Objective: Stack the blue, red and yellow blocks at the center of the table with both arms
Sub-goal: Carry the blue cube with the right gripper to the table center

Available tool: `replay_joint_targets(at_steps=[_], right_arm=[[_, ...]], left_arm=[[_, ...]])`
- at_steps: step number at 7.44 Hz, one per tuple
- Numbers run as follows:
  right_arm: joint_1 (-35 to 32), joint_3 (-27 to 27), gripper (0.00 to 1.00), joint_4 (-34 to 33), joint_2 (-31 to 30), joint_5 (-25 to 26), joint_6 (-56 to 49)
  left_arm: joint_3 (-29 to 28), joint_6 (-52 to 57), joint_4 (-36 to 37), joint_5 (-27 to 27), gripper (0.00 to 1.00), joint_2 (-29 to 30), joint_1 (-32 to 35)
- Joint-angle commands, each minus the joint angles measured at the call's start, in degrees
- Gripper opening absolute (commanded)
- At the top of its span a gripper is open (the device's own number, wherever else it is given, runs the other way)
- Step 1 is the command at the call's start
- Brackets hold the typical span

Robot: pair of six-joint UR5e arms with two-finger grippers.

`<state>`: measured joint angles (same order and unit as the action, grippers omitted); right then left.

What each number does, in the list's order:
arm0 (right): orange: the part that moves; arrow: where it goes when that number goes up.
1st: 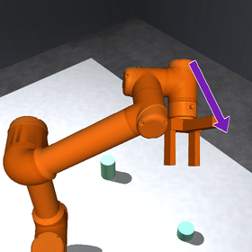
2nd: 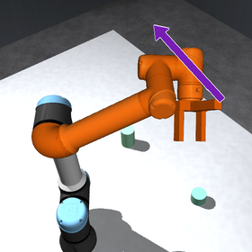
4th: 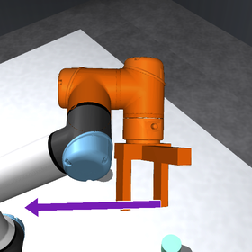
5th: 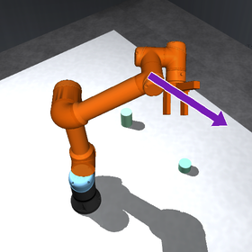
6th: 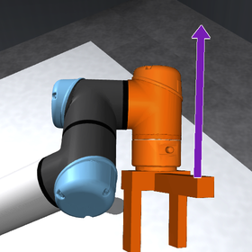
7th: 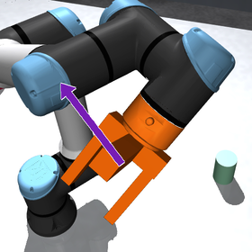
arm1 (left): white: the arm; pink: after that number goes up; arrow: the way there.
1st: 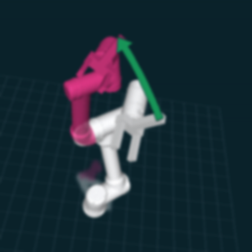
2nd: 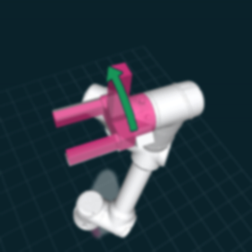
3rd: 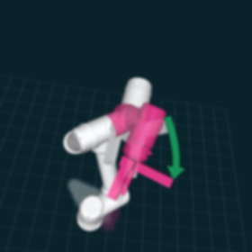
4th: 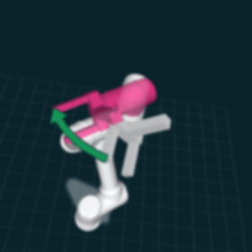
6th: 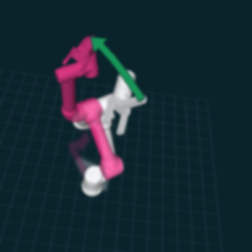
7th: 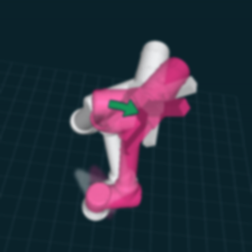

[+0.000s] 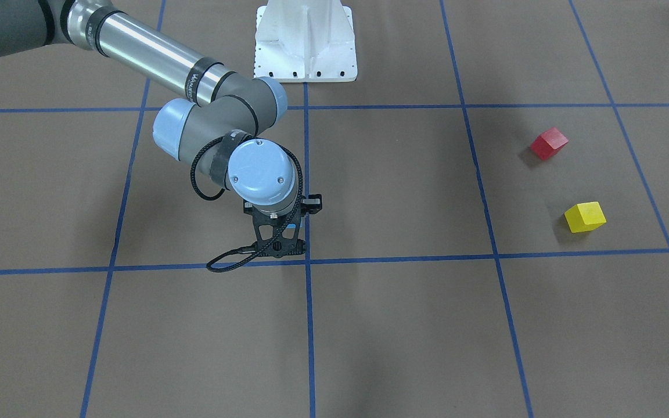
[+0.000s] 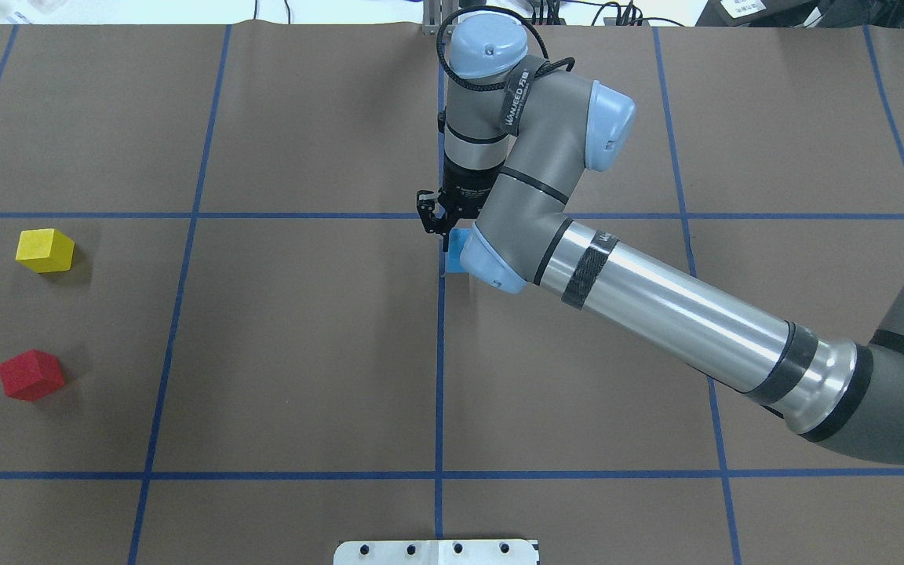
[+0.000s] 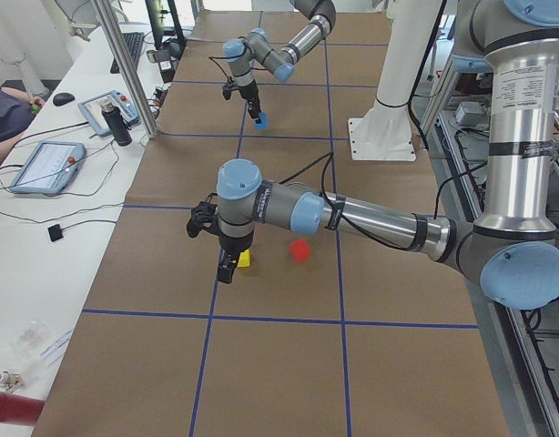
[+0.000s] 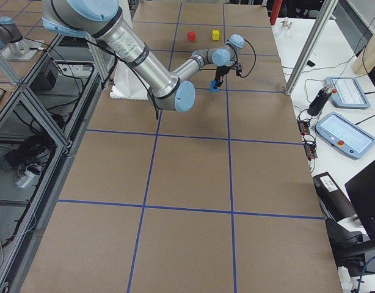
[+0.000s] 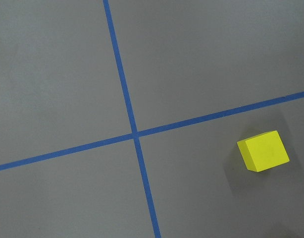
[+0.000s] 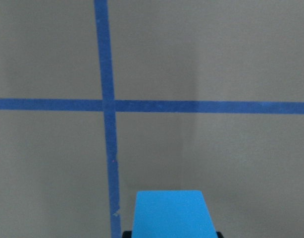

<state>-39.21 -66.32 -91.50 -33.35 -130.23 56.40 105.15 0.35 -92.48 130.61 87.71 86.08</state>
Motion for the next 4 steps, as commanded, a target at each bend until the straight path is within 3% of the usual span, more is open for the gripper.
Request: replay_joint_targets(at_steps=[1,4], right_arm=[[1.4,1.0,0.00,0.9,0.8,0.5,0.6],[3.0,2.1,0.00,3.9,0.9,2.0,3.1]], left_arm=[[-0.1,0.0,-0.1,0.0,1.00,0.0,0.0],[-0.1,0.0,-0.1,0.0,1.00,0.0,0.0]])
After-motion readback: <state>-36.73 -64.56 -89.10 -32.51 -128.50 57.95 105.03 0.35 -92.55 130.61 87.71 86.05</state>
